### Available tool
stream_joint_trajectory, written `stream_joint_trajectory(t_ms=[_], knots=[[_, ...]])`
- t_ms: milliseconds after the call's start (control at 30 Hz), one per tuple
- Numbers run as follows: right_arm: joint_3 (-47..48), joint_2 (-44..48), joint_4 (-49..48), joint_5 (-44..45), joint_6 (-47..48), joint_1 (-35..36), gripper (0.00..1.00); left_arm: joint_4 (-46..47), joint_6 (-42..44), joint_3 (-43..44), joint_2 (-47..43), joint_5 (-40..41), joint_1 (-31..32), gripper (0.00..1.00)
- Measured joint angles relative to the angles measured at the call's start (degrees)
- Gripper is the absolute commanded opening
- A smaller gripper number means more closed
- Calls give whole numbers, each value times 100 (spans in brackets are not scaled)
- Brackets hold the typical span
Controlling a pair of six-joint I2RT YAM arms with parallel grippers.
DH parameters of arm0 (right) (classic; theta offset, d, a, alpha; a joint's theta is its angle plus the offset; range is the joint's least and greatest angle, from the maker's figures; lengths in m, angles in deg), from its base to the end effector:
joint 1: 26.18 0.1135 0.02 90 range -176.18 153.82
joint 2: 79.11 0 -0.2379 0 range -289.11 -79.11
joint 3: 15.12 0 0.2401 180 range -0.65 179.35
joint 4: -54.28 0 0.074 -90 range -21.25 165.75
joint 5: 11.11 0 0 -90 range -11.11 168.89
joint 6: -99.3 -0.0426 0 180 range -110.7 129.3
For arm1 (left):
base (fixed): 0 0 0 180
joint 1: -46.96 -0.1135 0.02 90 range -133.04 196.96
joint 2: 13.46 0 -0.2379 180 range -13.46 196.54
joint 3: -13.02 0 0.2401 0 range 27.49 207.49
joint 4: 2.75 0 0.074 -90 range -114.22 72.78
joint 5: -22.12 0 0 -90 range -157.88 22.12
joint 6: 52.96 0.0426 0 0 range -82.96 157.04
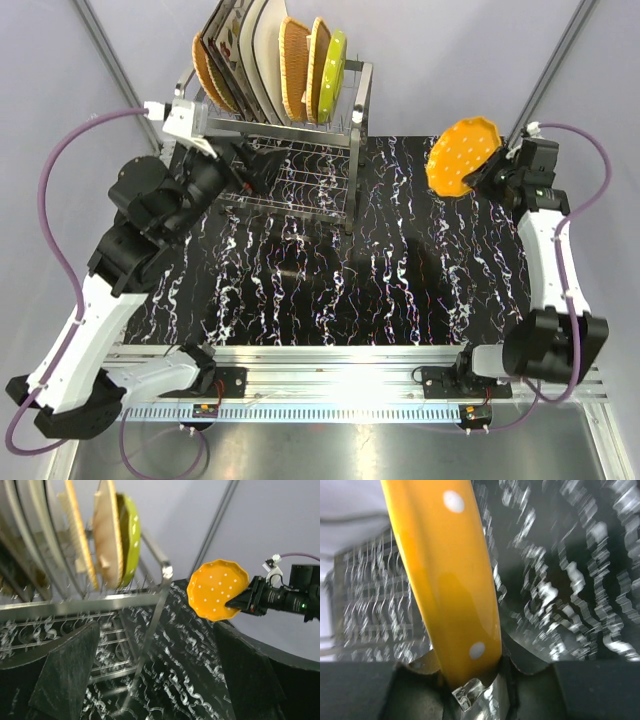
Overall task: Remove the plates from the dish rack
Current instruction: Place the plate on the table
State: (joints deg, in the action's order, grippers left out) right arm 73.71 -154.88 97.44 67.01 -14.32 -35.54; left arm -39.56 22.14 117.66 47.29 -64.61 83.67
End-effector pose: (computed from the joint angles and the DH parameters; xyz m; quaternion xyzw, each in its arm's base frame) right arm 0.2930 -0.0394 0.3403 0.1951 0.8410 0.1506 0.4816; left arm 0.1557 -0.1131 0.5019 0.1042 0.6539 -0.3091 0.6826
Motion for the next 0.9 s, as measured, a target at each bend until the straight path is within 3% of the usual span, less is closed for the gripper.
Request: stream_joint_trajectory(t_ms=[333,900], knots=[[17,-1456,-380,-1775,-372,-125,0,-162,-105,-1475,-1119,697,-2,99],[1375,-3818,-1257,-2990,-682,-127,0,-44,-518,-2616,-1423,1349,-7,99]])
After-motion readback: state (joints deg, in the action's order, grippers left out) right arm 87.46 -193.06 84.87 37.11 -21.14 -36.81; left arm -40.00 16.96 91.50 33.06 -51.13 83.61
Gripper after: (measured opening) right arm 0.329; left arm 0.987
